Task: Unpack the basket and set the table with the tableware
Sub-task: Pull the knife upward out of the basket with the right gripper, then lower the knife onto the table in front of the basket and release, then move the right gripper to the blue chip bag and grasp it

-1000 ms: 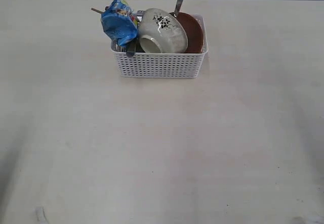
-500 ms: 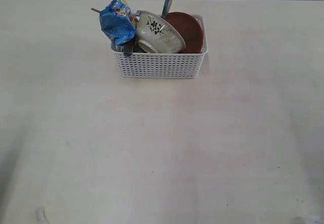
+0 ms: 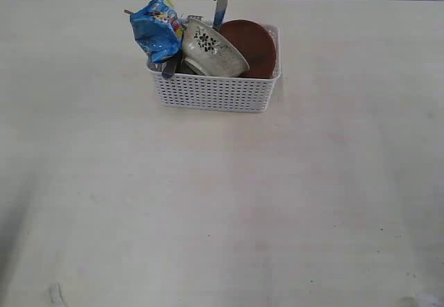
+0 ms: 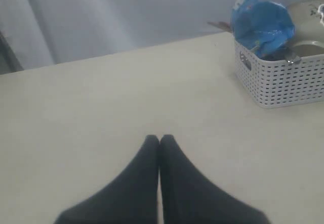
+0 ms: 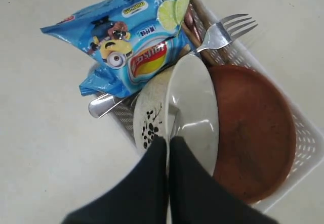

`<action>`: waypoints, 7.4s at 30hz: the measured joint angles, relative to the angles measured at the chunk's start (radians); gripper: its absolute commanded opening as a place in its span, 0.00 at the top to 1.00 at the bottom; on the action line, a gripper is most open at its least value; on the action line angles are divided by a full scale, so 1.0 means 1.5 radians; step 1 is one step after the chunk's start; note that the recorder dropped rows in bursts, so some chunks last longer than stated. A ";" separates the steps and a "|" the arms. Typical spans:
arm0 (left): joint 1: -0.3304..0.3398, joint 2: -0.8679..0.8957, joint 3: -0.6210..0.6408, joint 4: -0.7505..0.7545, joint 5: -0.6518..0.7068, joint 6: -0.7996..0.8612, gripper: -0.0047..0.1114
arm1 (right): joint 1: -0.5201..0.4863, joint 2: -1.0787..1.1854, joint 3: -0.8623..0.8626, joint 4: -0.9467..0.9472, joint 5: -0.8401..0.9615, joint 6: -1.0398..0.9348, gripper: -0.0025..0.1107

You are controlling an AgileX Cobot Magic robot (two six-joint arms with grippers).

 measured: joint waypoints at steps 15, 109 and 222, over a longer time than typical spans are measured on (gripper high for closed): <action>0.000 0.000 0.000 0.000 0.000 0.000 0.96 | 0.004 -0.074 0.000 -0.100 0.024 0.019 0.98; 0.000 0.000 0.000 0.001 0.000 0.000 0.96 | 0.006 -0.061 0.596 0.543 -0.442 -0.104 0.98; 0.000 0.000 0.000 0.001 0.000 0.000 0.96 | 0.113 0.036 0.092 0.002 -0.066 0.324 0.57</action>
